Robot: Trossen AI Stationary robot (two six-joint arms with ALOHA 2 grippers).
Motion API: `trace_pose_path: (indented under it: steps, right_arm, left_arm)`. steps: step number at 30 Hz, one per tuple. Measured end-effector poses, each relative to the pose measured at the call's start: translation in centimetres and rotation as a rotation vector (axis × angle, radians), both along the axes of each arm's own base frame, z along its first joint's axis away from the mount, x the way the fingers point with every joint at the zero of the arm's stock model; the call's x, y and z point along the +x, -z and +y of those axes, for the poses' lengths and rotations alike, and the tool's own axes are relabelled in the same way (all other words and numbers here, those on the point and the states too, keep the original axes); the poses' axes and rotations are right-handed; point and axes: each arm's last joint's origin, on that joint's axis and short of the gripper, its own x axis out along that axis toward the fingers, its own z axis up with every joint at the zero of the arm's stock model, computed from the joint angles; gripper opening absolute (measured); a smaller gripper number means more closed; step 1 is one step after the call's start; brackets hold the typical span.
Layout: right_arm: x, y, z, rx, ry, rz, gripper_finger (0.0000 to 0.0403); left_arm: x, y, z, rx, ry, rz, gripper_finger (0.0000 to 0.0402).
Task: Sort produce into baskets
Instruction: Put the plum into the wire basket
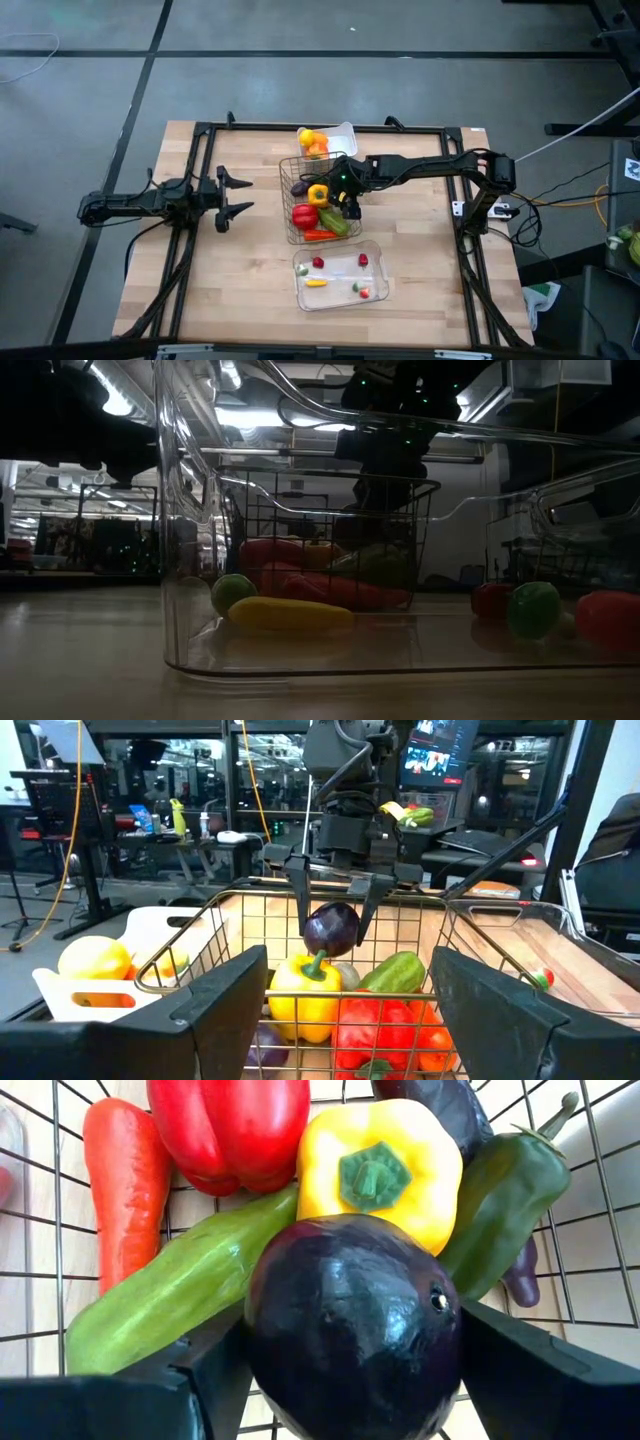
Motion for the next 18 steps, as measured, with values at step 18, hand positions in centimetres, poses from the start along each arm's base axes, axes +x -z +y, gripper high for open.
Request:
trace_pose_path:
  steps: [18]
  right_arm:
    - [-0.07,0.03,0.00,0.023,0.039,0.006,0.0373]
  left_arm:
    - [0.00,-0.01,0.00,0.000,0.000,0.000,0.0279]
